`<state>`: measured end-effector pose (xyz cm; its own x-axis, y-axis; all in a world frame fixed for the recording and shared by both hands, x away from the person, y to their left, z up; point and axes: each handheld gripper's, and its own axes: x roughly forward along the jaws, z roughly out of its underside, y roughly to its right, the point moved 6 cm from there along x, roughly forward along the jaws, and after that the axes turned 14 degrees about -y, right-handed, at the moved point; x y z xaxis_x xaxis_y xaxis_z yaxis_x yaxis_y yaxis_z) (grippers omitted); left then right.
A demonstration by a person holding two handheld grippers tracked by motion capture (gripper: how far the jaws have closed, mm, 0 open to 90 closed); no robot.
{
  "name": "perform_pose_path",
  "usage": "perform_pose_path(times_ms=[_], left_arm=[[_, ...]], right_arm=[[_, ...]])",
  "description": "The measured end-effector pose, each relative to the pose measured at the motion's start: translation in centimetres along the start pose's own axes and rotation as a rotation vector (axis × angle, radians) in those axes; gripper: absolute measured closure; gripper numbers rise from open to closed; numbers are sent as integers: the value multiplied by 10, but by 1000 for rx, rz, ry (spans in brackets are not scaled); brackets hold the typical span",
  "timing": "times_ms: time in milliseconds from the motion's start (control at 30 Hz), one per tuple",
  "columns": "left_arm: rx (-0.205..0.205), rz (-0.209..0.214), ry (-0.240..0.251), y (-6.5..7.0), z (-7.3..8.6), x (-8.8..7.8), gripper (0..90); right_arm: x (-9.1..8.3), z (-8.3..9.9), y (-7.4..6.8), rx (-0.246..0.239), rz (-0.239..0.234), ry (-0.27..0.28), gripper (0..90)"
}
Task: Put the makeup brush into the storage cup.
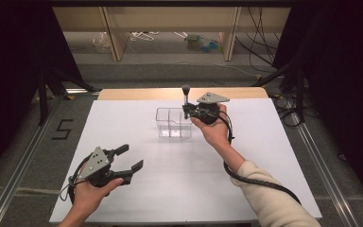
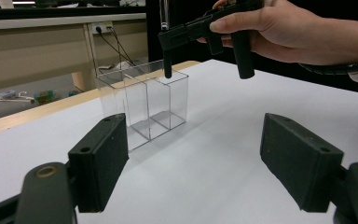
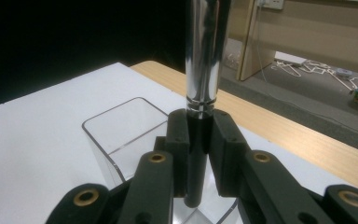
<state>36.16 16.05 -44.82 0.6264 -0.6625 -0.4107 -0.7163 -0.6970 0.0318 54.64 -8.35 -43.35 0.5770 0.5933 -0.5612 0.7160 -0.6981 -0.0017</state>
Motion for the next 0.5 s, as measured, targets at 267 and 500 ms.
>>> perform_pose_path(times_ms=[267, 500], left_arm=[[1, -1, 0, 0, 0, 0, 232], [1, -2, 0, 0, 0, 0, 232]], right_arm=[[1, 1, 0, 1, 2, -7, 794], [3, 2, 1, 2, 3, -2, 793]])
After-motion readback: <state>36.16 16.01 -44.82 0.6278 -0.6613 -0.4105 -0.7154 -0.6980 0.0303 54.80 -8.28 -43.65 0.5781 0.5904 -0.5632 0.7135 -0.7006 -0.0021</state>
